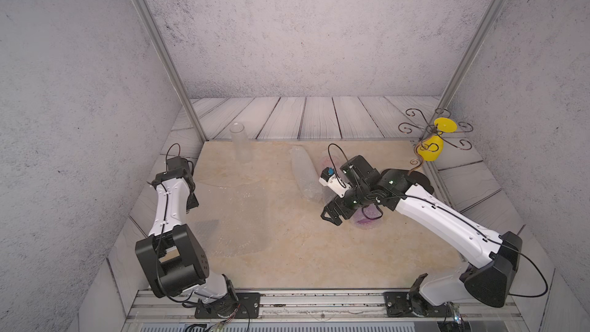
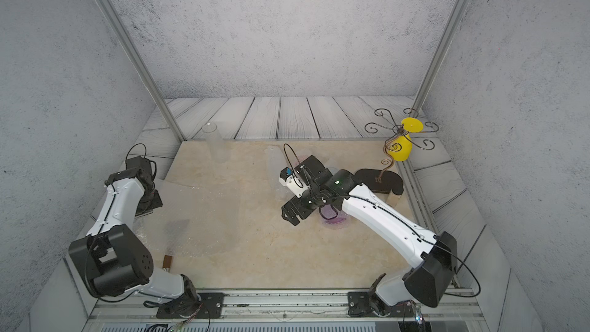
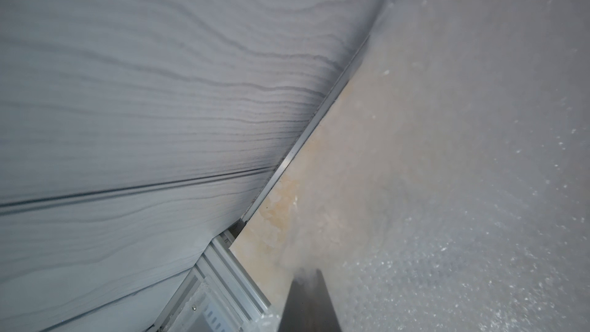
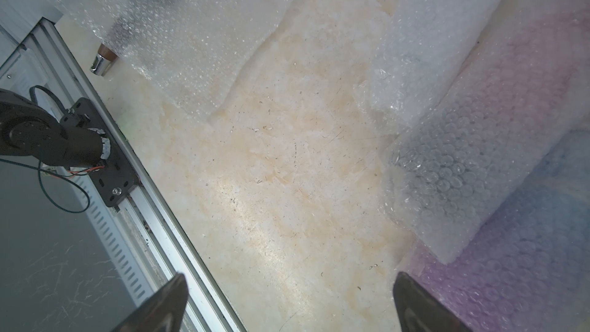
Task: Unwrap the vase from the bubble wrap
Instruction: Move the bubble wrap to the center of the board.
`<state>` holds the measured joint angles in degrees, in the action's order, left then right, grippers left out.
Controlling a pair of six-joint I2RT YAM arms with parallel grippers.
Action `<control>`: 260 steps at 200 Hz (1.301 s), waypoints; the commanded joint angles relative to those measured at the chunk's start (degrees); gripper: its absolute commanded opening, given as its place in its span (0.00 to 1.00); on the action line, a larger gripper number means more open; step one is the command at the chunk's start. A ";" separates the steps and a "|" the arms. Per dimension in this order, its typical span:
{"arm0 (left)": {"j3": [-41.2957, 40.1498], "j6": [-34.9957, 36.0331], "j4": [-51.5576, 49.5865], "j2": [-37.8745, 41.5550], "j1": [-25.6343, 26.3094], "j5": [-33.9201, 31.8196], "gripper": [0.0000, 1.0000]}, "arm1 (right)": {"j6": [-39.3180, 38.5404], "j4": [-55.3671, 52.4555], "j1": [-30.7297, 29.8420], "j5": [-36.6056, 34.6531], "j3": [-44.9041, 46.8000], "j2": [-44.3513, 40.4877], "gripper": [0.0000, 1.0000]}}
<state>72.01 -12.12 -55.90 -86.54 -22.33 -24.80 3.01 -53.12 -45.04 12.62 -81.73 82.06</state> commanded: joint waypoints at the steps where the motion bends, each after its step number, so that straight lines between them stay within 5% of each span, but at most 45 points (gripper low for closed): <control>1: 0.89 -0.93 -0.71 -0.78 -0.40 -0.27 0.46 | 0.64 -1.28 0.12 -1.28 0.17 -0.33 0.99; 13: 0.59 -0.89 -0.44 0.31 -0.43 0.08 0.69 | 0.86 -1.36 0.12 -1.54 0.20 -0.85 0.99; 35: 1.18 -0.45 -0.79 2.99 0.43 0.55 0.83 | 1.20 -1.16 0.12 -1.90 0.69 -1.27 0.99; 88: 2.43 1.60 -2.15 9.62 13.65 -3.74 0.86 | 2.13 -0.40 0.08 -1.20 1.90 -0.61 0.99; 134: 1.74 -6.95 0.46 12.80 26.74 14.67 0.86 | 2.75 -0.01 0.09 -1.72 1.60 -0.08 0.99; 184: -1.39 -15.57 18.38 6.56 42.93 26.20 0.87 | 3.02 0.84 0.06 -3.60 5.01 -0.97 0.99; 211: -0.63 -19.93 25.16 -0.15 45.85 27.91 0.86 | 3.41 1.77 0.15 -4.30 7.44 -2.79 0.99; 260: 8.21 -23.74 23.12 -12.70 47.46 29.31 0.86 | 3.63 2.74 0.65 -4.54 10.59 -3.84 0.99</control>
<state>75.48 -32.42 -33.63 -95.74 24.38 3.14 5.91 -51.20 -44.82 8.99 -71.94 80.90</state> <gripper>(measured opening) 0.859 0.988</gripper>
